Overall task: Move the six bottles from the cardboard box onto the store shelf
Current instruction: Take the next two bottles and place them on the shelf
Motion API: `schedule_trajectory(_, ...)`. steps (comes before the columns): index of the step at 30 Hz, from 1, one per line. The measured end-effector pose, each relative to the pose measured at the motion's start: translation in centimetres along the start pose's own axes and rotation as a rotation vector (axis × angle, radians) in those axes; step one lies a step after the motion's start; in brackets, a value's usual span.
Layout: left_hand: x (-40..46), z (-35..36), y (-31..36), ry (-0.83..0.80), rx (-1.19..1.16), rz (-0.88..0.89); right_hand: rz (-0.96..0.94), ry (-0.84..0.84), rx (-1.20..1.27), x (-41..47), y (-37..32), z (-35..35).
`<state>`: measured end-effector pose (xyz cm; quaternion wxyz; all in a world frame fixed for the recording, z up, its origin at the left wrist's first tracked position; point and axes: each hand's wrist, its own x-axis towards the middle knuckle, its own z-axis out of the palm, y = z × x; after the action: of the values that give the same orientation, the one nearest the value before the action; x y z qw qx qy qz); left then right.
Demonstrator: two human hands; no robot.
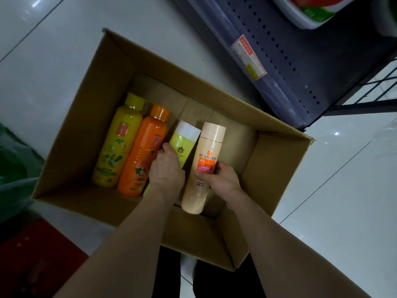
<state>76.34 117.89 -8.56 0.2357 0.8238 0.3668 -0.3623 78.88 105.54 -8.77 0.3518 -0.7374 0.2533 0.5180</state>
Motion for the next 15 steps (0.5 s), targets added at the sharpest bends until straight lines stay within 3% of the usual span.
schedule_trajectory(9, -0.2, -1.2, -1.0, -0.08, -0.098, 0.069, -0.014, -0.002, 0.019, -1.6, 0.4, -1.1)
schedule_trajectory(15, -2.6, -5.6, -1.6, -0.147, -0.198, 0.168, -0.051, -0.029, -0.001, -5.5, -1.4, -2.0)
